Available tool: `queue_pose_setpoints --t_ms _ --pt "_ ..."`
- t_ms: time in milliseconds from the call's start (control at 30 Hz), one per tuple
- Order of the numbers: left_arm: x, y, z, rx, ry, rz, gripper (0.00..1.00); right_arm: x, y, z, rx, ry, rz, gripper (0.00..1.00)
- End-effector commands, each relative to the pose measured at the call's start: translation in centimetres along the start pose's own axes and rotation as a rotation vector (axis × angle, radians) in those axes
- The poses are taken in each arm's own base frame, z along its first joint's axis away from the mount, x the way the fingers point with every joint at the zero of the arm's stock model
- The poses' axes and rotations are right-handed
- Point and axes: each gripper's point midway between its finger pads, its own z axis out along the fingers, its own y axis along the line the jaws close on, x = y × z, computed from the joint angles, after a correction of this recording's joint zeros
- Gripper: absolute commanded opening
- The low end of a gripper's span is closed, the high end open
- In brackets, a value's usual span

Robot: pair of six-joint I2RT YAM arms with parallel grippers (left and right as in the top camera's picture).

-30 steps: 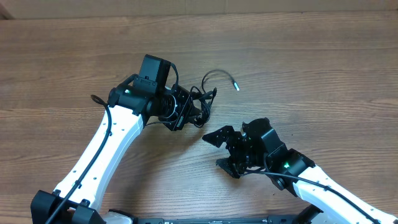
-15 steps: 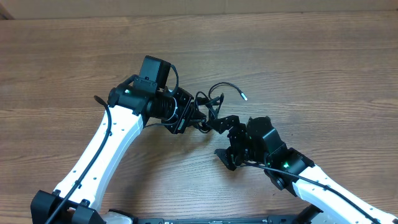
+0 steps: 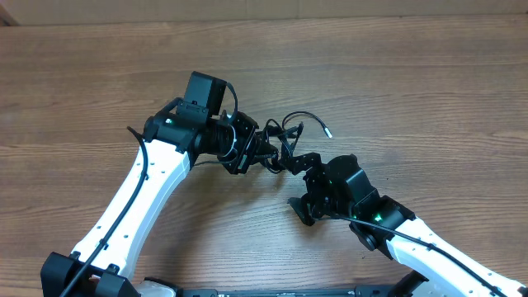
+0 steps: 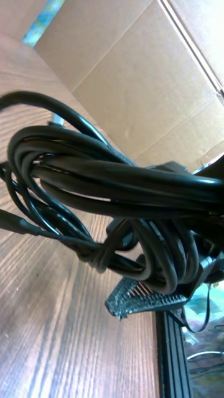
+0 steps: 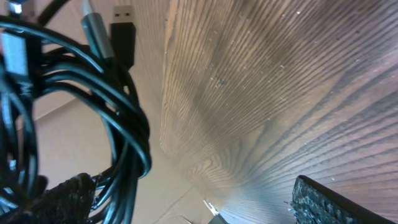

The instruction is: Untangle cables

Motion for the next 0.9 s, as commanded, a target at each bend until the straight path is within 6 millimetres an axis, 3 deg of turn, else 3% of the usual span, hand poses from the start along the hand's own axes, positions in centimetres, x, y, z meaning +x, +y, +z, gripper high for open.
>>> queue_pose_setpoints --t_ms 0,233,467,767,867 --pt "1.5 -2.0 -1.0 0.073 0.025 0.092 0.04 0.9 -1.1 0.1 0.044 0.053 0.005 0.98" --pt "1.5 -2.5 -0.9 0.089 0.021 0.113 0.04 1.7 -0.9 0.1 0.041 0.097 -0.010 0.98" --pt "3.7 -2.7 0.7 0.070 0.040 0.080 0.05 3.0 1.4 0.1 -0.058 0.135 -0.065 0.98" --pt "6.9 -2.1 1.9 0.013 0.140 -0.230 0.05 -0.3 2.4 0.1 -0.113 -0.047 0.121 1.00" --pt "7.2 -3.5 1.8 0.055 0.163 -0.282 0.04 -0.5 1.0 0.9 -0.057 -0.054 0.087 1.00"
